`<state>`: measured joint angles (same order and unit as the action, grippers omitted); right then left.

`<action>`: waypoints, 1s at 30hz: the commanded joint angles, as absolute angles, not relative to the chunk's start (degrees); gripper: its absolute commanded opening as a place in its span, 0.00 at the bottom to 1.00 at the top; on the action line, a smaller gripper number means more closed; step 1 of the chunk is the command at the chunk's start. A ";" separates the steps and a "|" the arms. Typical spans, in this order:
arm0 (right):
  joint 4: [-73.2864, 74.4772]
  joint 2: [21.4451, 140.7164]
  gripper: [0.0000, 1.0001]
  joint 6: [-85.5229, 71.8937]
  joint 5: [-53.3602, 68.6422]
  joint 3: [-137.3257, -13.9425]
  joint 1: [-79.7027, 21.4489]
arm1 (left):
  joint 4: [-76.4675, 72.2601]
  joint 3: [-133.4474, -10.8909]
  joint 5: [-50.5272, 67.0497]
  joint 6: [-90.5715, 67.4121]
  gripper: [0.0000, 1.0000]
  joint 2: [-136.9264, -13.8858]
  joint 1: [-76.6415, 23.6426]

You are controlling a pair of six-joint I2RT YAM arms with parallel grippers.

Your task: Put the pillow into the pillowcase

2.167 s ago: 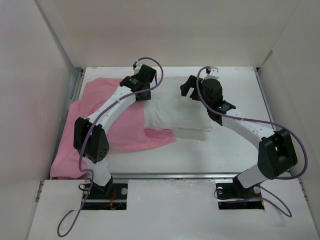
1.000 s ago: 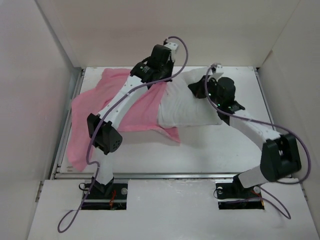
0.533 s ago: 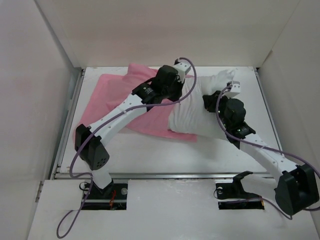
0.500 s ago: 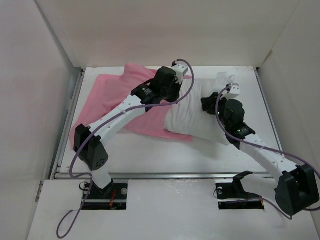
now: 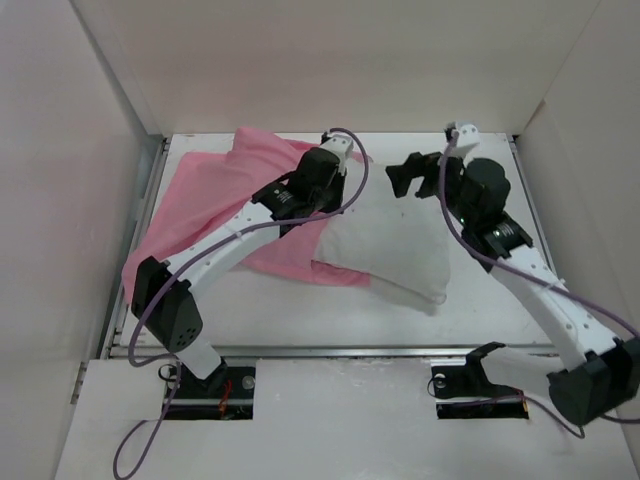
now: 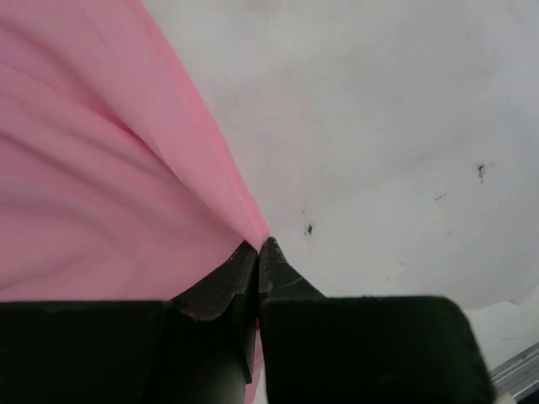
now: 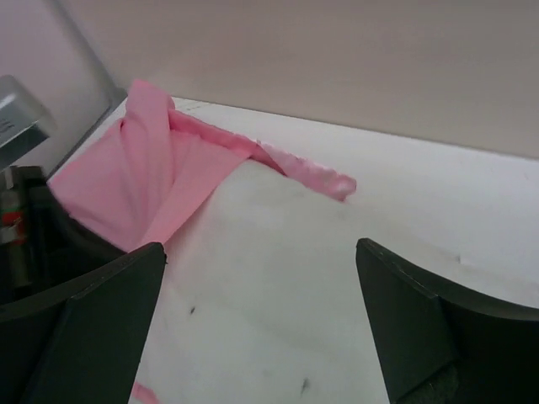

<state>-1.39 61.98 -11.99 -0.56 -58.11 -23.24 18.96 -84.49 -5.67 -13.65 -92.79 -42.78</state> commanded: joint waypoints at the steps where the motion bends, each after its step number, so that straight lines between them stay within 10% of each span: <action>1: 0.52 75.08 1.00 -0.02 13.25 -67.04 -21.62 | 17.84 -87.53 -8.78 -14.15 0.00 -87.99 -43.24; 17: 16.15 118.11 1.00 9.76 37.70 -105.54 -20.39 | 20.57 -88.77 -16.25 -15.47 0.00 -85.43 -43.24; 20: 25.18 123.83 0.67 15.19 46.64 -112.04 -20.92 | 21.09 -90.09 -18.88 -14.95 0.00 -87.53 -43.24; 22: 26.54 124.72 0.07 16.00 53.16 -114.34 -20.92 | 21.09 -92.27 -19.94 -14.42 0.00 -88.94 -42.72; 30: -10.38 100.27 0.00 -6.59 53.19 -87.41 -20.39 | 20.56 -107.03 -21.46 -16.61 0.00 -99.91 -38.76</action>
